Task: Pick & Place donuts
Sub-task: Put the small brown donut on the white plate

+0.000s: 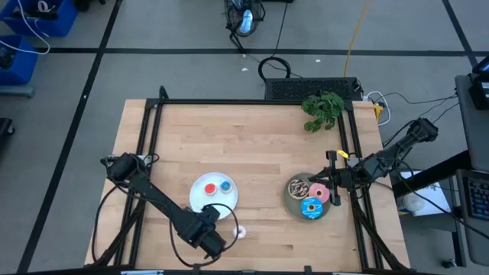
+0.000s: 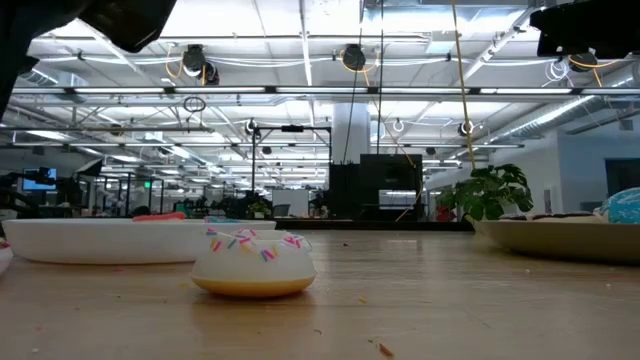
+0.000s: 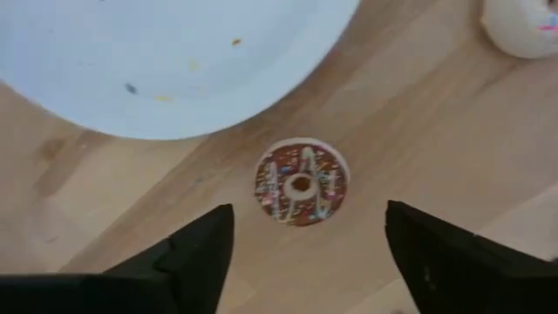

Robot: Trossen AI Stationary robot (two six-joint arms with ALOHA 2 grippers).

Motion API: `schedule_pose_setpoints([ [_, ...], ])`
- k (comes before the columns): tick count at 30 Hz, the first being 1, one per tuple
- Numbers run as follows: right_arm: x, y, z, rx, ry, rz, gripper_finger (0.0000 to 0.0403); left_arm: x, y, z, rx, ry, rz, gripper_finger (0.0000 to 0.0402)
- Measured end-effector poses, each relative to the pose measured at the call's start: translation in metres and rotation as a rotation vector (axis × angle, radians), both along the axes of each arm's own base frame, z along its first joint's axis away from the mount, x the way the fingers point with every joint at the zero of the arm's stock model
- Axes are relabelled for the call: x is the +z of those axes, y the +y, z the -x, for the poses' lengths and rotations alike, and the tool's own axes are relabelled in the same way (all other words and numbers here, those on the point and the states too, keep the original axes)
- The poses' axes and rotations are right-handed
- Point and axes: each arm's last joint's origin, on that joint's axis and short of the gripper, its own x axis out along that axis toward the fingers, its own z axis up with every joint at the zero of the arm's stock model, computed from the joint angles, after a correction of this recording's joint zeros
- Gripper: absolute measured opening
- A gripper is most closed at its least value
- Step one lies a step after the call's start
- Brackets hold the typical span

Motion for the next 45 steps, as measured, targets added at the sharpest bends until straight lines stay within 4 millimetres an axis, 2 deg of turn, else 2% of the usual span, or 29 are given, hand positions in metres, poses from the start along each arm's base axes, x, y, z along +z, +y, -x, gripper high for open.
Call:
schedule_pose_setpoints([
  [4, 0.000, 0.000, 0.000, 0.000, 0.000, 0.000, 0.0000, -0.003, 0.000, 0.000, 0.035, -0.004, 0.010, 0.0327],
  [8, 0.000, 0.000, 0.000, 0.000, 0.000, 0.000, 0.0000, -0.003, -0.002, 0.001, 0.060, -0.015, -0.005, 0.0343],
  [18, 0.000, 0.000, 0.000, 0.000, 0.000, 0.000, 0.0000, -0.003, -0.015, 0.011, 0.102, -0.033, -0.013, 0.0344],
  [26, 0.000, 0.000, 0.000, 0.000, 0.000, 0.000, 0.0000, -0.005, -0.016, 0.012, 0.095, -0.047, -0.035, 0.0344],
  [38, 0.000, 0.000, 0.000, 0.000, 0.000, 0.000, 0.0000, -0.037, -0.010, 0.019, 0.094, -0.019, -0.009, 0.0344],
  [45, 0.000, 0.000, 0.000, 0.000, 0.000, 0.000, 0.0000, -0.039, -0.008, 0.016, 0.083, -0.039, 0.000, 0.0344],
])
